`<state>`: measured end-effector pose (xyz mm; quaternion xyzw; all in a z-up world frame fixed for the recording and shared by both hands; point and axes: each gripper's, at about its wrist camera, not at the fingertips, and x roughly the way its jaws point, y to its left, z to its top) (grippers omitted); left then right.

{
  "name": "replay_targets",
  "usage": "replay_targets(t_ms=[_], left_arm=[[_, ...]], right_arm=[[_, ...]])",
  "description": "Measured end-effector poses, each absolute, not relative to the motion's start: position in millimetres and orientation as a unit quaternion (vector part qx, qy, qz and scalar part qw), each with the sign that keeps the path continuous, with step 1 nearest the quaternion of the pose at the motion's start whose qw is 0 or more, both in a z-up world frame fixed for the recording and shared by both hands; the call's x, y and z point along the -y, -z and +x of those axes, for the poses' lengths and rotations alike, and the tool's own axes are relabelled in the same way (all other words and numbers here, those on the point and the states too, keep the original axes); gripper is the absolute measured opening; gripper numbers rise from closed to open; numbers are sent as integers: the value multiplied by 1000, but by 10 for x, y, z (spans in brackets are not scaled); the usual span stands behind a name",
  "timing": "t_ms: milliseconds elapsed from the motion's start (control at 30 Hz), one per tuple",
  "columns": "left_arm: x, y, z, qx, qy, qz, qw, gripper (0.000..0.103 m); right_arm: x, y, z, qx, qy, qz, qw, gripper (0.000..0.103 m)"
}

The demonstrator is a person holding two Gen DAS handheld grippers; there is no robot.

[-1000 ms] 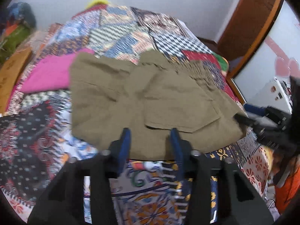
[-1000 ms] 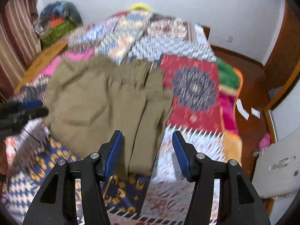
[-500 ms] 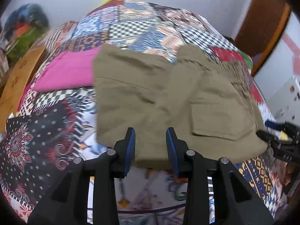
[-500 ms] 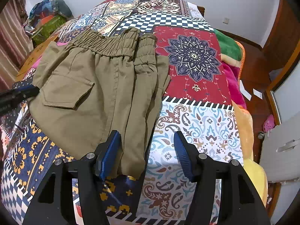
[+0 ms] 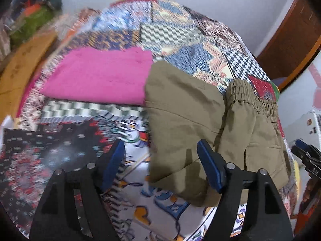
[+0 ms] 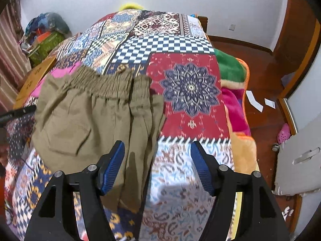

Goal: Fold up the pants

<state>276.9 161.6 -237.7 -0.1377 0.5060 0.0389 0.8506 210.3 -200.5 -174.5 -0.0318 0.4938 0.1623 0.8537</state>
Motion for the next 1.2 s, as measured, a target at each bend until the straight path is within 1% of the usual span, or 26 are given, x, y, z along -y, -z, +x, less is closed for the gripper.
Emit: replay_targets(t_ms=[33, 200, 367, 467, 633, 700, 767, 867, 900, 1033, 1200], left_arm=[[-1609, 2462, 2823, -516, -32, -142, 844, 75], [-1518, 2731, 2972, -539, -3, -154, 828, 75], [-1550, 2821, 3047, -533, 27, -196, 823, 75], [-1555, 2827, 3073, -531, 37, -202, 822, 75], [-1512, 2817, 3094, -527, 40, -197, 826, 75], [-1500, 2806, 3076, -525, 41, -198, 827, 70], [-1493, 2789, 3046, -523, 42, -197, 828, 62], [-1469, 2741, 2981, -522, 43, -185, 832, 54], [-1454, 2724, 2955, -521, 44, -181, 833, 53], [-1421, 2683, 2863, -520, 46, -172, 835, 48], [-1441, 2664, 2771, -516, 44, -176, 837, 44]], right_arm=[[1976, 1753, 2131, -493, -164, -30, 854, 70], [1846, 1906, 2264, -510, -178, -20, 841, 70], [1784, 2133, 2374, -540, -192, -3, 819, 70], [1769, 2226, 2403, -552, -201, 8, 809, 70], [1756, 2277, 2399, -558, -211, 22, 802, 74], [1765, 2274, 2390, -558, -211, 23, 802, 73], [1786, 2251, 2382, -562, -216, 32, 797, 71], [1861, 2216, 2397, -571, -244, 74, 780, 71], [1869, 2205, 2383, -572, -248, 79, 778, 71], [1782, 2223, 2304, -567, -242, 41, 786, 72], [1742, 2302, 2311, -566, -239, 42, 788, 73]])
